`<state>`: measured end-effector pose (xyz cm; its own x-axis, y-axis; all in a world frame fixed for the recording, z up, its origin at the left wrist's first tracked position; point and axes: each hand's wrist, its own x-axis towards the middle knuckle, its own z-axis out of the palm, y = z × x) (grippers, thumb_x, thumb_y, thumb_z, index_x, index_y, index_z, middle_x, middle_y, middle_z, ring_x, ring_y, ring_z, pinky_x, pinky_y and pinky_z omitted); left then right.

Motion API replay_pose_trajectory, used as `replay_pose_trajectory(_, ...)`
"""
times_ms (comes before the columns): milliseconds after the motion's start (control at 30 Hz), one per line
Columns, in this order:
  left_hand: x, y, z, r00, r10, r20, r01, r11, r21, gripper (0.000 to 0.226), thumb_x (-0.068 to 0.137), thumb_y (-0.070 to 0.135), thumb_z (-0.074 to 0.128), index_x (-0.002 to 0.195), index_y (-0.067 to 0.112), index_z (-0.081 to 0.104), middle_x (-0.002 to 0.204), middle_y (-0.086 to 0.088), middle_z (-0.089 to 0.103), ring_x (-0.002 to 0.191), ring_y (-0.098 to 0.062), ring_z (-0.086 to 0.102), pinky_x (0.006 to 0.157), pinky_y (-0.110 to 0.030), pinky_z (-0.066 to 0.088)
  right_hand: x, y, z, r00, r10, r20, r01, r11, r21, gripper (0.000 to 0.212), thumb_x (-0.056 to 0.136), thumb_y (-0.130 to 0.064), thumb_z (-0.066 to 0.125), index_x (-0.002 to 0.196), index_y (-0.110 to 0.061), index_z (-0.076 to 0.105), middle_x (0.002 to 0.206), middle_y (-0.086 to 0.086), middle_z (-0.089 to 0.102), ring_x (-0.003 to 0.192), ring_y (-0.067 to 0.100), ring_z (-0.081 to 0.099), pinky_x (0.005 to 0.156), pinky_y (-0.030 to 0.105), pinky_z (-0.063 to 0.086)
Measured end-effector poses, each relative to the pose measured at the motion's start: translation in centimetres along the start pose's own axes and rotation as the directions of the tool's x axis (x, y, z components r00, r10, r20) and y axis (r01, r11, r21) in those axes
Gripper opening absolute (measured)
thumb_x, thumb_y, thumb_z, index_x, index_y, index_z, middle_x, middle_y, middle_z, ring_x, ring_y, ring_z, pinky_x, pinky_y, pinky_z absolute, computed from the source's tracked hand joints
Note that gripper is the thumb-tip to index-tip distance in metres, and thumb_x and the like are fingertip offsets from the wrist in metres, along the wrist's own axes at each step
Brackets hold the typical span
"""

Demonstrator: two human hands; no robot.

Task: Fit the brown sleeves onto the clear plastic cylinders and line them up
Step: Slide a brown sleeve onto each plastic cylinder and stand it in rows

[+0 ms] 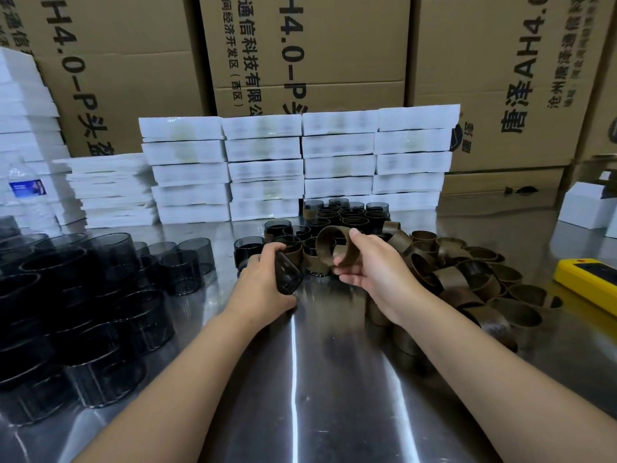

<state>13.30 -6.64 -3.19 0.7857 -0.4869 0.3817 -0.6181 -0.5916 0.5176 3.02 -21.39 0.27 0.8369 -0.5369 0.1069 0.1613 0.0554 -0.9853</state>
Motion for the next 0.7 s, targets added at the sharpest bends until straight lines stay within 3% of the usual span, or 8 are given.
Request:
replay_pose_trajectory(133, -0.1, -0.1, 0.4, 0.994, -0.058, -0.088, 0.045, 0.988, -0.146, 0.08, 0.071, 0.02, 0.077, 0.138, 0.026, 0.034, 0.117, 0.0, 0.055, 0.103, -0.019, 0.058, 0.087, -0.035, 0.05, -0.4, -0.2, 0.0, 0.996, 0.018, 0.088, -0.025, 0.997, 0.08, 0.027, 0.092, -0.042, 0.055, 0.095, -0.016, 0.056, 0.065, 0.0, 0.064, 0.064, 0.016, 0.062, 0.06, 0.024, 0.052)
replay_pose_trajectory(267, 0.1, 0.4, 0.8, 0.973, -0.18, -0.146, 0.117, 0.926, -0.36, 0.076, 0.069, 0.035, 0.077, 0.134, 0.029, 0.037, 0.105, 0.009, 0.06, 0.096, -0.012, 0.06, 0.075, -0.022, 0.044, -0.7, -0.1, 0.3, 0.993, -0.063, 0.096, 0.058, 0.997, 0.05, 0.03, 0.09, -0.04, 0.059, 0.099, -0.012, 0.054, 0.06, -0.003, 0.064, 0.06, 0.013, 0.062, 0.057, 0.024, 0.052)
replay_pose_trajectory(300, 0.2, 0.7, 0.9, 0.964, -0.236, -0.123, 0.152, 0.867, -0.474, 0.075, 0.067, 0.039, 0.077, 0.131, 0.03, 0.039, 0.107, 0.008, 0.06, 0.098, -0.012, 0.059, 0.078, -0.022, 0.047, -0.8, -0.1, 0.3, 0.993, -0.08, 0.084, 0.076, 0.996, 0.045, 0.029, 0.091, -0.04, 0.057, 0.098, -0.012, 0.053, 0.06, -0.003, 0.064, 0.058, 0.014, 0.061, 0.056, 0.024, 0.052)
replay_pose_trajectory(367, 0.2, 1.4, 1.1, 0.947, -0.319, 0.027, 0.226, 0.609, -0.76, 0.065, 0.068, 0.039, 0.078, 0.123, 0.029, 0.046, 0.112, 0.004, 0.059, 0.102, -0.014, 0.061, 0.083, -0.037, 0.056, -0.8, -0.2, 0.4, 0.993, -0.104, 0.064, 0.101, 0.994, 0.047, 0.027, 0.093, -0.04, 0.053, 0.095, -0.013, 0.051, 0.063, 0.0, 0.062, 0.054, 0.016, 0.06, 0.052, 0.025, 0.05)
replay_pose_trajectory(400, 0.1, 1.7, 1.2, 0.939, -0.321, 0.12, 0.268, 0.468, -0.842, 0.055, 0.073, 0.035, 0.078, 0.119, 0.027, 0.048, 0.116, 0.0, 0.057, 0.104, -0.015, 0.061, 0.079, -0.041, 0.058, -0.8, -0.3, 0.5, 0.993, -0.109, 0.056, 0.105, 0.993, 0.059, 0.026, 0.095, -0.039, 0.051, 0.094, -0.013, 0.05, 0.067, 0.002, 0.061, 0.052, 0.016, 0.06, 0.05, 0.026, 0.049)
replay_pose_trajectory(467, 0.0, 2.0, 1.2, 0.932, -0.26, 0.253, 0.329, 0.306, -0.893, 0.037, 0.086, 0.032, 0.069, 0.117, 0.022, 0.051, 0.12, -0.008, 0.057, 0.107, -0.02, 0.061, 0.068, -0.038, 0.059, -0.8, -0.5, 0.5, 0.994, -0.101, 0.045, 0.096, 0.99, 0.101, 0.026, 0.096, -0.038, 0.048, 0.093, -0.013, 0.05, 0.073, 0.004, 0.059, 0.047, 0.016, 0.058, 0.048, 0.026, 0.047)
replay_pose_trajectory(567, -0.2, 2.2, 1.0, 0.924, -0.139, 0.356, 0.378, 0.196, -0.905, 0.04, 0.092, 0.04, 0.058, 0.124, 0.017, 0.055, 0.122, -0.013, 0.063, 0.101, -0.022, 0.067, 0.065, -0.034, 0.058, -0.8, -0.4, 0.4, 0.996, -0.081, 0.045, 0.079, 0.996, 0.044, 0.032, 0.096, -0.044, 0.046, 0.09, -0.015, 0.055, 0.077, 0.002, 0.059, 0.044, 0.011, 0.052, 0.045, 0.024, 0.042)
replay_pose_trajectory(700, -0.4, 2.3, 0.5, 0.917, -0.08, 0.391, 0.399, 0.168, -0.902, 0.06, 0.073, 0.061, 0.058, 0.114, 0.018, 0.066, 0.111, -0.01, 0.072, 0.101, -0.019, 0.07, 0.067, -0.032, 0.059, -0.8, 0.2, 0.4, 0.997, -0.056, 0.051, 0.065, 0.982, -0.176, 0.041, 0.092, -0.057, 0.042, 0.088, -0.022, 0.063, 0.056, -0.003, 0.055, 0.041, 0.006, 0.046, 0.044, 0.02, 0.039)
